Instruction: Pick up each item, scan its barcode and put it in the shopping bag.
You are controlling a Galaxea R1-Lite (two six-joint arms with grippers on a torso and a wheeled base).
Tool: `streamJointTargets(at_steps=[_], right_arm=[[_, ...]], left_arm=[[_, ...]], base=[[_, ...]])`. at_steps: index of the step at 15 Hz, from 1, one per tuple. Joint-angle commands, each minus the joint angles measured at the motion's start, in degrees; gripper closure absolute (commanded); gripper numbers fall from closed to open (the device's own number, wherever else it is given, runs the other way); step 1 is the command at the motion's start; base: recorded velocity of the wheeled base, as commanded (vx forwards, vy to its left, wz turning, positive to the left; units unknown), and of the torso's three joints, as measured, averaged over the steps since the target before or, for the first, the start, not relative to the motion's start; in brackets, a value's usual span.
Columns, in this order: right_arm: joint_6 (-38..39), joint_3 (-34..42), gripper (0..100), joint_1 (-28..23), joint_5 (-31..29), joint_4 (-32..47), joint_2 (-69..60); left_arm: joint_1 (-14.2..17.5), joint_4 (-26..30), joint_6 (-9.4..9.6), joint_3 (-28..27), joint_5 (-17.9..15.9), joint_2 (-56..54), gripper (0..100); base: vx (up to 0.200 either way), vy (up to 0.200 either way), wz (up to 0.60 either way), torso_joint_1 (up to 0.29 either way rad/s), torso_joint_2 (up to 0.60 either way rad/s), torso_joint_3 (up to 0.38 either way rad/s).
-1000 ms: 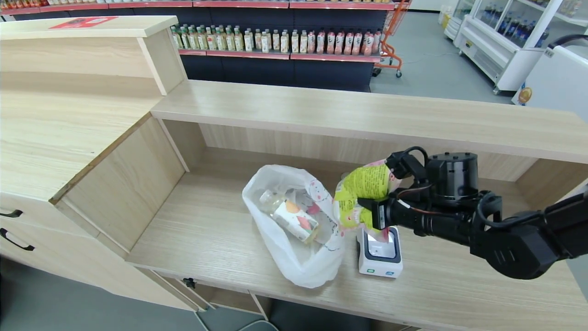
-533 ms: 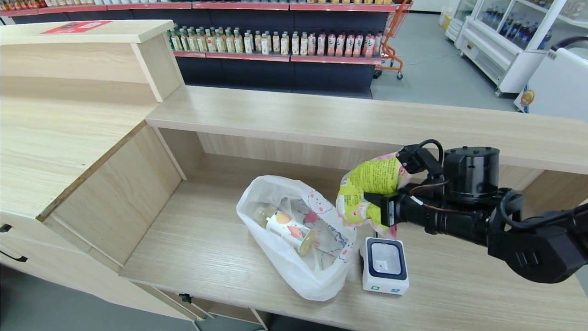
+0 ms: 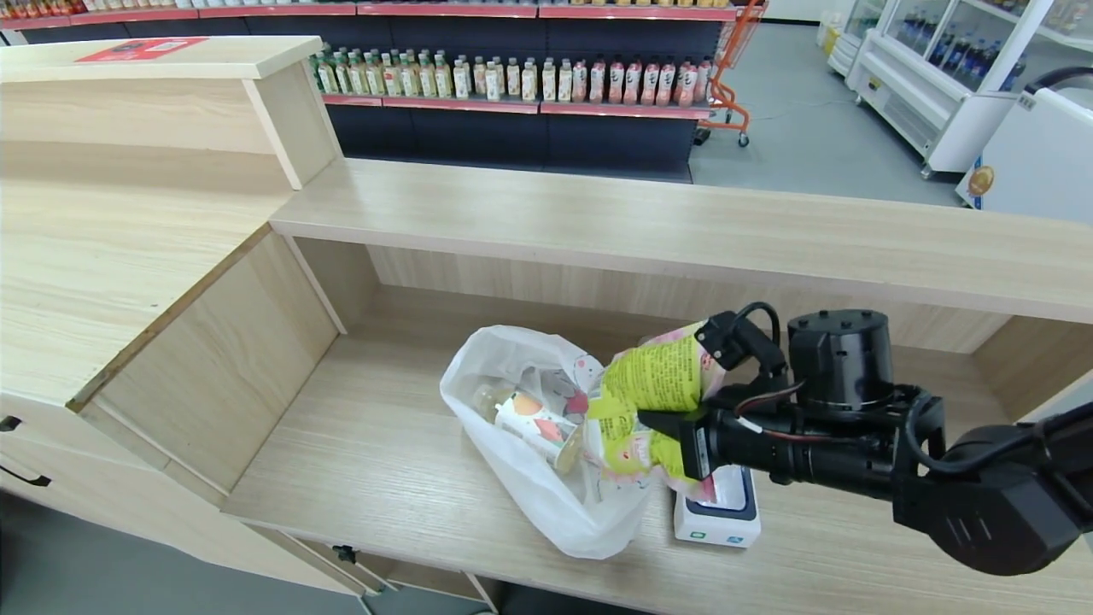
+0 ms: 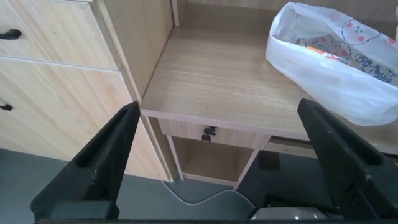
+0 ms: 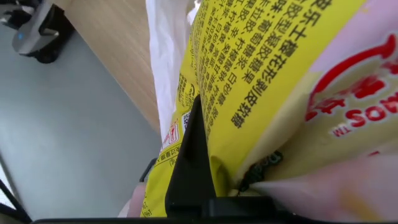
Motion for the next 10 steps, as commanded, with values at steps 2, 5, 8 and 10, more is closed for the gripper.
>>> streamJointTargets(at_steps=[2,5,8,10], right_arm=[[-0.5,2.2,100,-0.1,-0.2,-1.8,5.0],[-0.5,4.6,100,-0.1,-0.3,-2.6,6.4],[-0.4,5.2,100,-0.2,-2.9,-4.9,9.2],[-0.4,5.3,100,-0.3,-3.2,-5.5,9.7]], left_arm=[[0.0,0.0,0.01,0.0,0.0,0.0,0],[0.0,0.0,0.01,0.0,0.0,0.0,0],[0.0,0.0,-0.08,0.0,0.0,0.0,0],[0.0,0.0,-0.08,0.0,0.0,0.0,0]], base=[[0.0,0.0,0.0,0.0,0.0,0.0],[0.0,0.0,0.0,0.0,0.0,0.0],[0.0,0.0,0.0,0.0,0.0,0.0],[0.0,0.0,0.0,0.0,0.0,0.0]])
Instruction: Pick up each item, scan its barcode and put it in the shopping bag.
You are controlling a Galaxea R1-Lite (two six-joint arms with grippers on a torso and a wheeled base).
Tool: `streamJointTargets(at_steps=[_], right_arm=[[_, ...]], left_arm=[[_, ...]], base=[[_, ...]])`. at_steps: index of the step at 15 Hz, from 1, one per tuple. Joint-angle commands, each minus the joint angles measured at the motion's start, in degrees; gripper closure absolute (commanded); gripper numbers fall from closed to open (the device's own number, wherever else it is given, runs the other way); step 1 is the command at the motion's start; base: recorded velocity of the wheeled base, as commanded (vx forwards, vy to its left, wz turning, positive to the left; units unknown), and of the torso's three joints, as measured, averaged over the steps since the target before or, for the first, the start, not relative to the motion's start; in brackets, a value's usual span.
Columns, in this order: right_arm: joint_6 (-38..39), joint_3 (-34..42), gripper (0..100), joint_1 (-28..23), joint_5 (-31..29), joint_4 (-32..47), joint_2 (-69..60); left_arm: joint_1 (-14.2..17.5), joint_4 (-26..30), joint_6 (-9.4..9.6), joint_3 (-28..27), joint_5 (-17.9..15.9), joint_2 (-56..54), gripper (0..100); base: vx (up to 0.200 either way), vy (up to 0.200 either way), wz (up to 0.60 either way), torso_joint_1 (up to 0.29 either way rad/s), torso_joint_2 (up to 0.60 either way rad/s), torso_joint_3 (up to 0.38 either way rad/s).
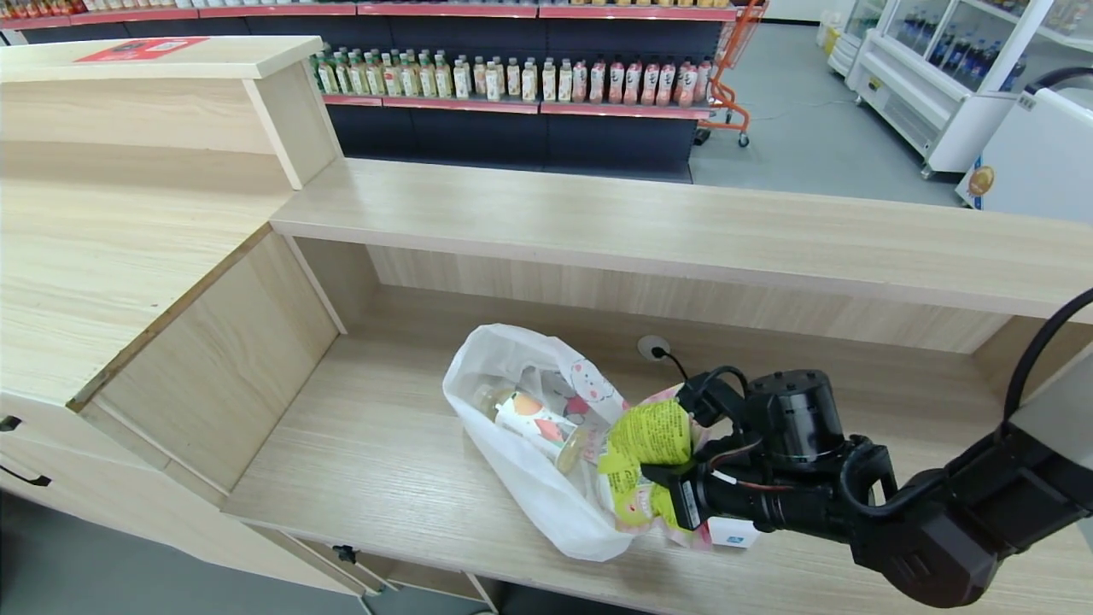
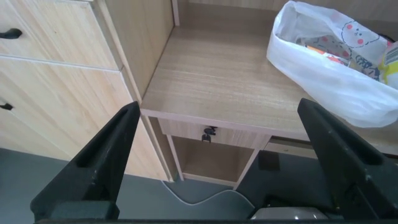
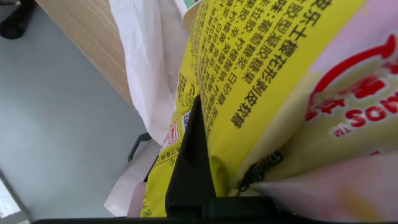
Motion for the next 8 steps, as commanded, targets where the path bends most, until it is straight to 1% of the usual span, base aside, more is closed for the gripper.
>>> streamJointTargets(at_steps=[1,3,7,8], right_arm=[[0.0,0.1,100,0.0,0.1,0.0,1.2],[0.1,0.1,100,0.0,0.0,-0.1,1.6],[-0.4,0.1,100,-0.4,0.0,-6.3,3.9],[-1.0,0.2,0,-0.6,0.0,-8.3,4.8]], left_arm=[[0.0,0.0,0.02,0.0,0.0,0.0,0],[0.0,0.0,0.02,0.0,0.0,0.0,0],[0.0,0.0,0.11,0.0,0.0,0.0,0],[0.0,0.0,0.11,0.0,0.0,0.0,0]], base=[[0.0,0.0,0.0,0.0,0.0,0.0],[0.0,0.0,0.0,0.0,0.0,0.0],[0.0,0.0,0.0,0.0,0.0,0.0],[0.0,0.0,0.0,0.0,0.0,0.0]])
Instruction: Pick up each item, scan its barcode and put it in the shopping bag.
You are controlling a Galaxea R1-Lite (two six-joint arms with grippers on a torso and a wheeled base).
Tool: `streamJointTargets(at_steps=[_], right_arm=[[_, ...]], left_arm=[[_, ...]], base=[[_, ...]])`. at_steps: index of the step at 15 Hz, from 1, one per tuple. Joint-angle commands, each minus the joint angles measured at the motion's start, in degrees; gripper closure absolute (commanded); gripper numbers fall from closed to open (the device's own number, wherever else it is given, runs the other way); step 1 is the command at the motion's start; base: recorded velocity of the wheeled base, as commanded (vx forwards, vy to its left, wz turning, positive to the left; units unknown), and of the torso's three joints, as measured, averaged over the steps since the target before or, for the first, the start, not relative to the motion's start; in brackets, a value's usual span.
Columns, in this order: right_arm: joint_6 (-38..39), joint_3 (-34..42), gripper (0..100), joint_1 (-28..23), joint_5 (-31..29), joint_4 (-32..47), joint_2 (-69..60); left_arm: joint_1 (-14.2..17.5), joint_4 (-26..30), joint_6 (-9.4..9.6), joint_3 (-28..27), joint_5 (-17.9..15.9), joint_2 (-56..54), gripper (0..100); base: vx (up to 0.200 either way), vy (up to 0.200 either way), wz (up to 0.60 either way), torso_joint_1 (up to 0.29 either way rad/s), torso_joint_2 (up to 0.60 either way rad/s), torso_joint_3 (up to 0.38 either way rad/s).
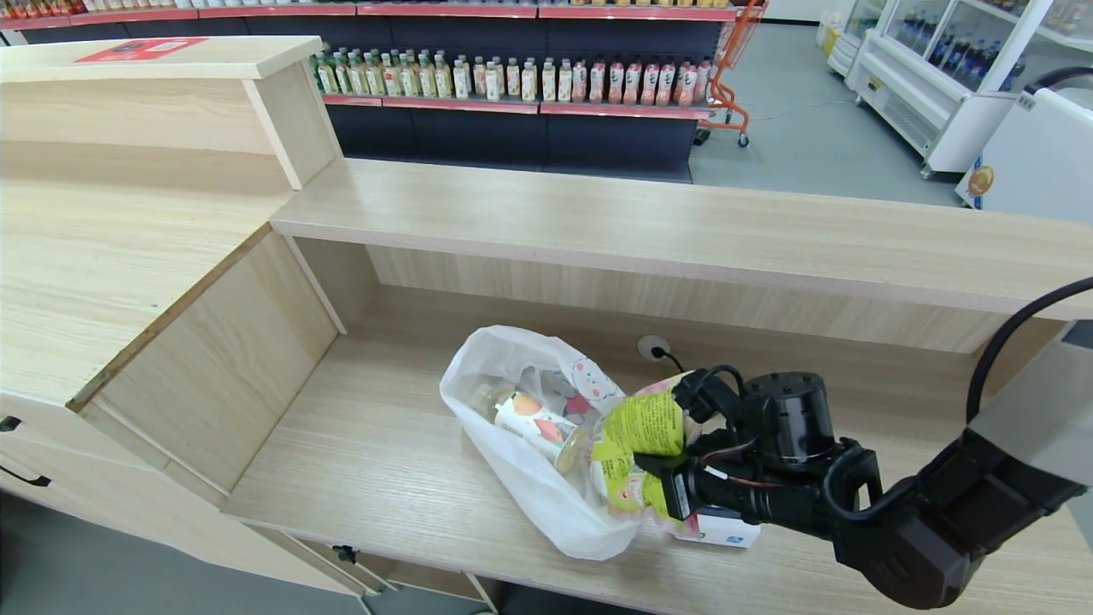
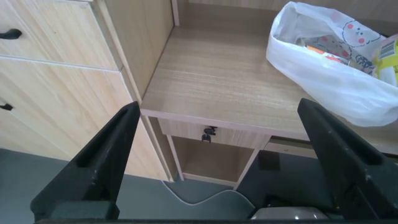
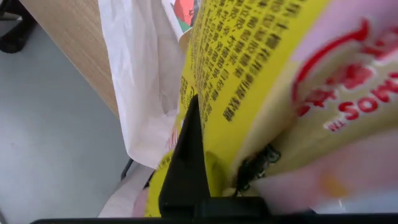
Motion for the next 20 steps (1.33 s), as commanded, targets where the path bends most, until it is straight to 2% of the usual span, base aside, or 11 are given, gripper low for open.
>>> streamJointTargets(at_steps=[1,7,13,17,20], right_arm=[[-0.2,-0.1,0,-0.2,0.1,-0.5,1.6],[0.5,-3.9,0,-0.3,0.8,-3.0,0.8],[1.5,-8.1,0,-0.4,1.8,-2.2,-6.3],[1.6,-6.1,0,-2.6,0.0,8.4,-19.0],[1.6,-2.8,0,-4.6,-5.6,15.6,-30.1]], left_arm=[[0.0,0.0,0.1,0.0,0.0,0.0,0],[0.0,0.0,0.1,0.0,0.0,0.0,0],[0.0,0.0,0.01,0.0,0.0,0.0,0],[0.0,0.0,-0.08,0.0,0.0,0.0,0],[0.0,0.0,-0.43,0.0,0.0,0.1,0]], base=[[0.0,0.0,0.0,0.0,0.0,0.0],[0.0,0.0,0.0,0.0,0.0,0.0],[0.0,0.0,0.0,0.0,0.0,0.0],[0.0,0.0,0.0,0.0,0.0,0.0],[0.0,0.0,0.0,0.0,0.0,0.0]])
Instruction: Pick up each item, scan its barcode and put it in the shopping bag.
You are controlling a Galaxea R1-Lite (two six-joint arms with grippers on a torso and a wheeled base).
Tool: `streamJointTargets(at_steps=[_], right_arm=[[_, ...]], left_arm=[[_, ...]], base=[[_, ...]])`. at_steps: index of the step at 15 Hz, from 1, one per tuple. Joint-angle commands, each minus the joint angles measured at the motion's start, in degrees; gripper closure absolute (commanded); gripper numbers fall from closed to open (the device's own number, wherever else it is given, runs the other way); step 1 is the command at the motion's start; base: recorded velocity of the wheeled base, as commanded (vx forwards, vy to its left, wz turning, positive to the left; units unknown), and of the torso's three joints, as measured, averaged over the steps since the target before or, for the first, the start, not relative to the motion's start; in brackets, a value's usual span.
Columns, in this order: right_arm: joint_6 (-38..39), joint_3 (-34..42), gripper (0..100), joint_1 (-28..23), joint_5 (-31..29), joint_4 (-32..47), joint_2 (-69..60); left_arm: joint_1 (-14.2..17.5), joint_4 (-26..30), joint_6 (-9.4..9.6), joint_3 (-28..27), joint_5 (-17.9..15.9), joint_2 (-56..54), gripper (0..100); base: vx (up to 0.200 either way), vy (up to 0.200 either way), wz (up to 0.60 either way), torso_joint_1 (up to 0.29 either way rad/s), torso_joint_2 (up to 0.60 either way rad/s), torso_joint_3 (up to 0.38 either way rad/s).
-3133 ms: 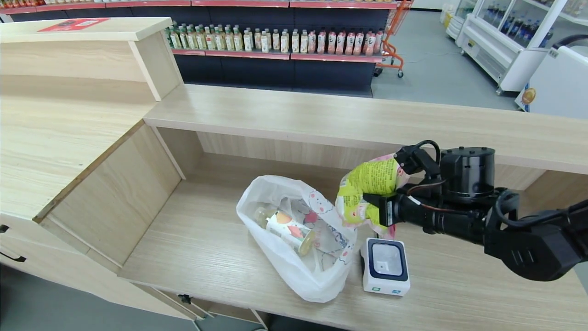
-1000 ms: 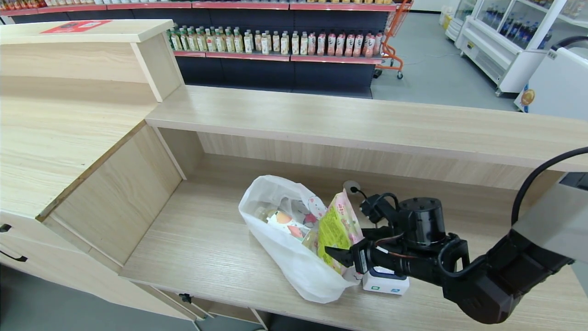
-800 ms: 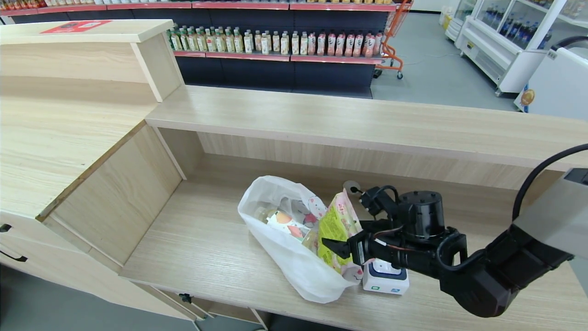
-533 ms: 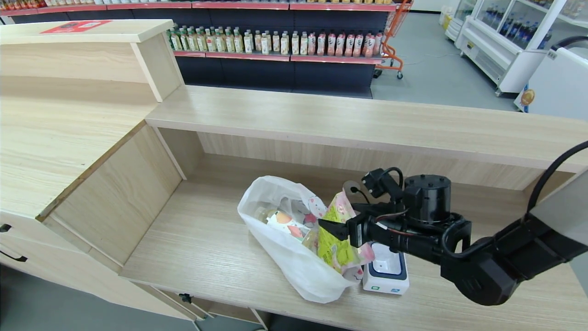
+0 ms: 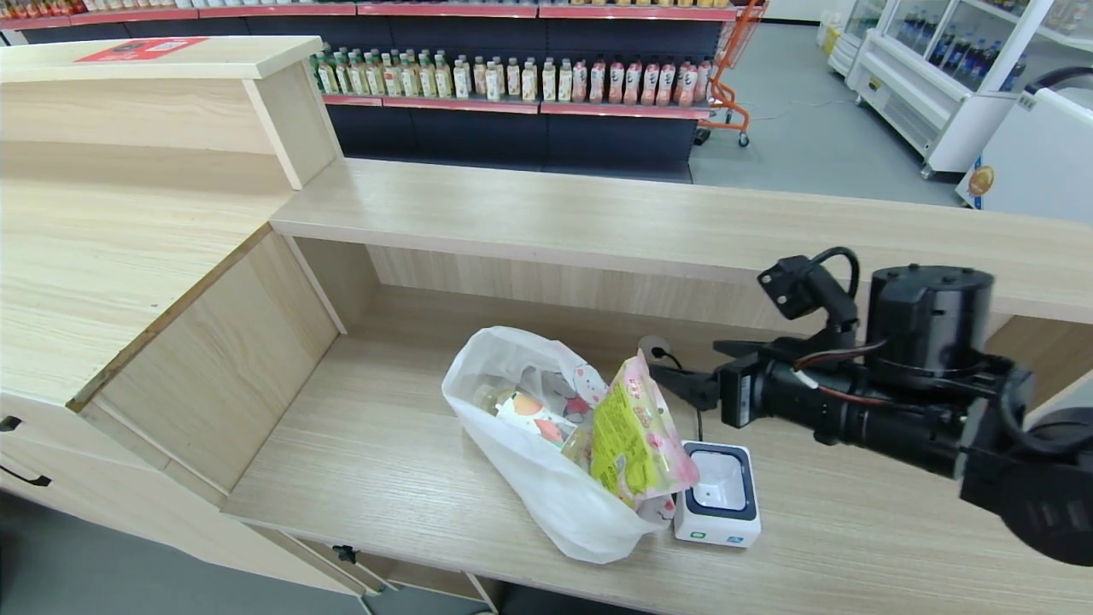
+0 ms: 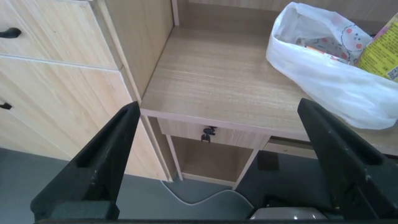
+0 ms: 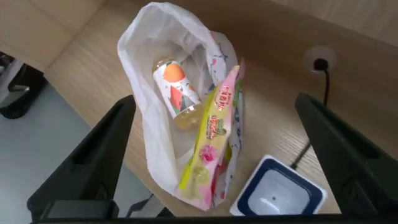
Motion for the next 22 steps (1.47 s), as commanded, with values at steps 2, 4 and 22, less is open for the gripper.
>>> streamJointTargets(at_steps=[2,4,22], right_arm=[[0.0,5.1,0,-2.6,-6.0,9.2,-18.1],[0.2,9.0,0,-3.9,-9.4,14.9,-26.3],[1.3,26.0,0,-18.6,-12.6,62.0,-81.9]], left_arm=[[0.0,0.0,0.01,0.0,0.0,0.1,0],[0.0,0.0,-0.16,0.0,0.0,0.0,0],[0.0,0.0,-0.16,0.0,0.0,0.1,0]], base=[[0.0,0.0,0.0,0.0,0.0,0.0],[0.0,0.0,0.0,0.0,0.0,0.0],[0.0,0.0,0.0,0.0,0.0,0.0]])
